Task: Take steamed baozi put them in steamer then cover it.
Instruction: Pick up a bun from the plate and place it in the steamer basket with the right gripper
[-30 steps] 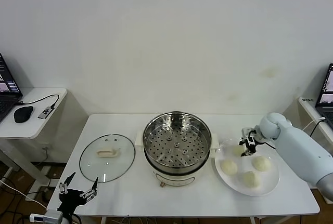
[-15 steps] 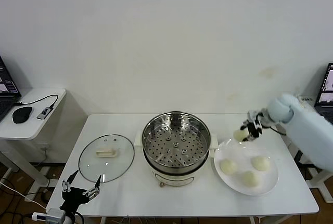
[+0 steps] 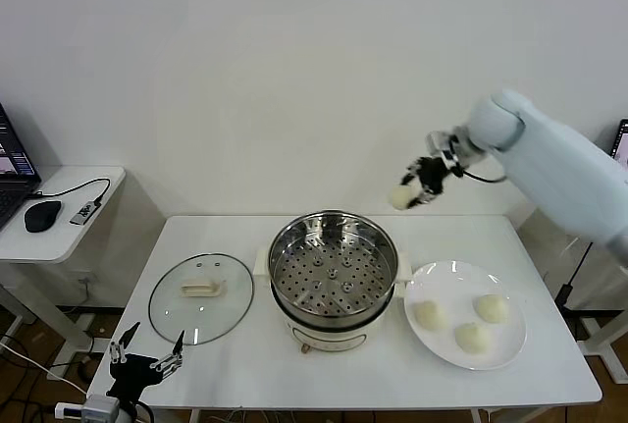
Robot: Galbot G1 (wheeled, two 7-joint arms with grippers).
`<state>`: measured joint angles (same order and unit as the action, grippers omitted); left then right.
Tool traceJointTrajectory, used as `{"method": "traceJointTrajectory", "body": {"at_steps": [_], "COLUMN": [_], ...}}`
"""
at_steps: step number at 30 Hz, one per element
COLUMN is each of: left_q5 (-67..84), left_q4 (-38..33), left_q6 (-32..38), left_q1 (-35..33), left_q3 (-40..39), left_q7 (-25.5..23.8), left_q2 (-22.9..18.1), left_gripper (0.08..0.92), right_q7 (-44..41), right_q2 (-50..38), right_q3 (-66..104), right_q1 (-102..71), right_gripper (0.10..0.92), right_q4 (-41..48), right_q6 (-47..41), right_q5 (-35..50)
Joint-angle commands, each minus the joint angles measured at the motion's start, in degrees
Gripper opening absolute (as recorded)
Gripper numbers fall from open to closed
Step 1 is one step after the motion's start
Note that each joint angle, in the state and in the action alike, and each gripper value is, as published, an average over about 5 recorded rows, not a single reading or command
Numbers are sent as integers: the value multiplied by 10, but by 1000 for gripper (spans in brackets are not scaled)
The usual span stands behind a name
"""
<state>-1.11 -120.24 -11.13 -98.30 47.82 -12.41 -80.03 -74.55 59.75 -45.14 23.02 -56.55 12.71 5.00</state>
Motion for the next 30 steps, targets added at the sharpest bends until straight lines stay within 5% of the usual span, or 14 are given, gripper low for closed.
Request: {"method": "traceJointTrajectory", "body": {"at_steps": [1,7,14,30], "left_q5": [-2,-9,-12,-19], "left_q4": [-2,-5,-8,-16], "left_q6": [-1,-2,-2,-3], "left_q1": [-1,-3,-5,-7], "left_q3": [0,1,3,-2], "left_q7": [3,3,5,5], "left_q2": [-1,-6,-12,-25], "left_gripper": [823,823,823,823], "right_q7": [-39,-36,-34,13], "right_q2": [107,111,106,136], "right_q3": [-42,-58,-83,-61], "right_q1": [50,39,14,-35], "right_gripper": [514,517,518,517], "right_q4": [60,22,-28,16], "right_q6": [315,348,348,348], "right_q5": [3,-109,-107,-214]}}
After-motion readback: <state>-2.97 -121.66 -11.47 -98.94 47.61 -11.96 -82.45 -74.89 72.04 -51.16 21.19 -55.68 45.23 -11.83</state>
